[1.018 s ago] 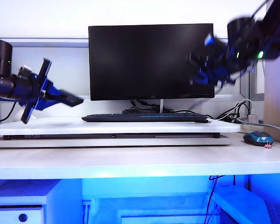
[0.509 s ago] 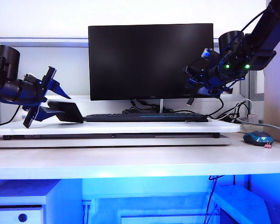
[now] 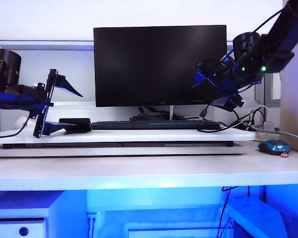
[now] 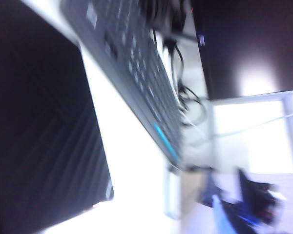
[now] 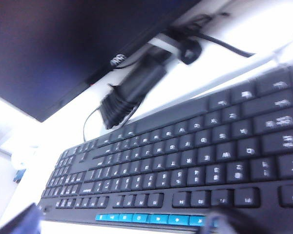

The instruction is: Unplug the data cable of the portable hard drive.

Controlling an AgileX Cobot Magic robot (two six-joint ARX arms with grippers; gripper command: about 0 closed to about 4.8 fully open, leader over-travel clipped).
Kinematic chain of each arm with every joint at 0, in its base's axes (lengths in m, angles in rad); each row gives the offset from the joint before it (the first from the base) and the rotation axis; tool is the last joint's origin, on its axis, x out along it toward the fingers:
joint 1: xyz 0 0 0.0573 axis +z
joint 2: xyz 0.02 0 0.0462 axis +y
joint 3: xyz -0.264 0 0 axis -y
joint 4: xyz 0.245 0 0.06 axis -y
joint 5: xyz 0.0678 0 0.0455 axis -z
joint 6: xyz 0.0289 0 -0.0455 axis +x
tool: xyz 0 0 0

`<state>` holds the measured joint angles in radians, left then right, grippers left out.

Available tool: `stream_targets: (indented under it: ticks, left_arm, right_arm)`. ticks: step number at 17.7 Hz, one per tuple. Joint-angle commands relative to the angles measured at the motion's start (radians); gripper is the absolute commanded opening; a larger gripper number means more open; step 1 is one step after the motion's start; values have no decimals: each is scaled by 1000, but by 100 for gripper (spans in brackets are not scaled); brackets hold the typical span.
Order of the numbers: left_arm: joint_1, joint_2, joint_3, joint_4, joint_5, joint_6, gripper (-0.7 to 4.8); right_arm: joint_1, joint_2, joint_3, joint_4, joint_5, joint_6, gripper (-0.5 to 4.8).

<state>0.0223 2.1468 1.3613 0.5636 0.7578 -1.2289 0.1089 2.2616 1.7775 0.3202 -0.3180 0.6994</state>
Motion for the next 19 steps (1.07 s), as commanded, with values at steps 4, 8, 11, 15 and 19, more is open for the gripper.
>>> stream_targets:
  ticks: [4, 8, 11, 15, 19]
  left_arm:
    - [2, -1, 6, 68, 208, -354, 479]
    - [4, 0, 6, 113, 175, -378, 479]
    - [2, -2, 6, 246, 176, -54, 479]
    - [2, -6, 8, 254, 161, 275, 479]
    - [2, -6, 8, 205, 156, 336, 479]
  right_arm:
    - [-1, -13, 132, -116, -51, 0, 479]
    - [0, -13, 138, -136, -106, -10, 479]
    - [0, -24, 166, -274, -21, -156, 479]
    - [-5, -24, 235, -634, 80, -394, 479]
    - [-5, -26, 236, -834, 42, -394, 479]
